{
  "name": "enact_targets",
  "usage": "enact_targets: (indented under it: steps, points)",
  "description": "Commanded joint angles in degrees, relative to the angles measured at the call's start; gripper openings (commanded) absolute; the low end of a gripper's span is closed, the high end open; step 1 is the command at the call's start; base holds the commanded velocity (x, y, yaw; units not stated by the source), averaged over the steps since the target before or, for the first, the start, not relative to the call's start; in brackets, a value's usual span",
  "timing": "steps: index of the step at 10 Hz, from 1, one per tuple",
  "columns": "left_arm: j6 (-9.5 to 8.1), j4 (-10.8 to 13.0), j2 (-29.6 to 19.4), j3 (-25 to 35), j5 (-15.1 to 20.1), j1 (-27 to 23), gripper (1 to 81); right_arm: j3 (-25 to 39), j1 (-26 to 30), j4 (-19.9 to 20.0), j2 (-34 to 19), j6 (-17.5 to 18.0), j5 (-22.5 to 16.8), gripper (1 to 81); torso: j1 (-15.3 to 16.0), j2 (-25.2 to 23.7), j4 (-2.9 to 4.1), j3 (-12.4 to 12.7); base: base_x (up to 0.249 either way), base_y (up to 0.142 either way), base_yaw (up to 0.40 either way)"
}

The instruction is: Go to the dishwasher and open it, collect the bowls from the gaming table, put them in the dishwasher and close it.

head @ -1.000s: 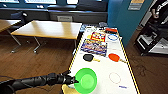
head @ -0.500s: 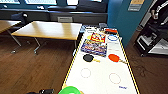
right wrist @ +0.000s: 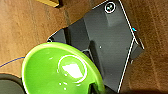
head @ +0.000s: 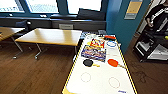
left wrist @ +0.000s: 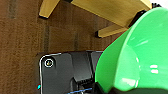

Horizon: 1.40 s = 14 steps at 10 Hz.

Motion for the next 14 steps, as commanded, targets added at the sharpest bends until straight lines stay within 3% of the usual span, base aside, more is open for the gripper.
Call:
enact_targets:
  steps: [1, 3, 7, 12, 14]
  points:
    - [1.02, 8.1, 8.2, -19.0, -15.7, 8.7, 1.0, -1.7, 0.2, -1.4, 0.0, -0.2, -2.5, 1.0, 0.0, 0.0, 0.00, 2.0, 0.000, 0.000, 0.000]
    - [1.11, 8.2, 13.5, -26.9, -15.8, 12.0, 1.0, -4.1, 0.1, -1.5, 1.7, -0.2, -2.6, 1.0, 0.0, 0.0, 0.00, 3.3, 0.000, 0.000, 0.000]
    - [1.81, 8.1, 20.4, -36.8, -15.8, 16.2, 1.0, -7.1, -0.3, -1.8, 3.5, -0.2, -3.0, 1.0, -0.1, -0.1, 0.00, 2.7, 0.000, 0.000, 0.000]
    - [1.99, 7.2, 26.3, -45.0, -16.1, 17.6, 1.0, -11.6, -0.5, -1.8, 6.9, -0.2, -4.3, 1.0, -0.2, -0.1, 0.00, 2.8, 0.000, 0.000, 0.000]
    - [1.90, 7.3, 30.1, -51.0, -15.7, 18.0, 1.0, -14.4, -0.6, -1.8, 9.2, -0.3, -5.0, 1.0, -0.2, -0.1, 0.00, 2.8, 0.000, 0.000, 0.000]
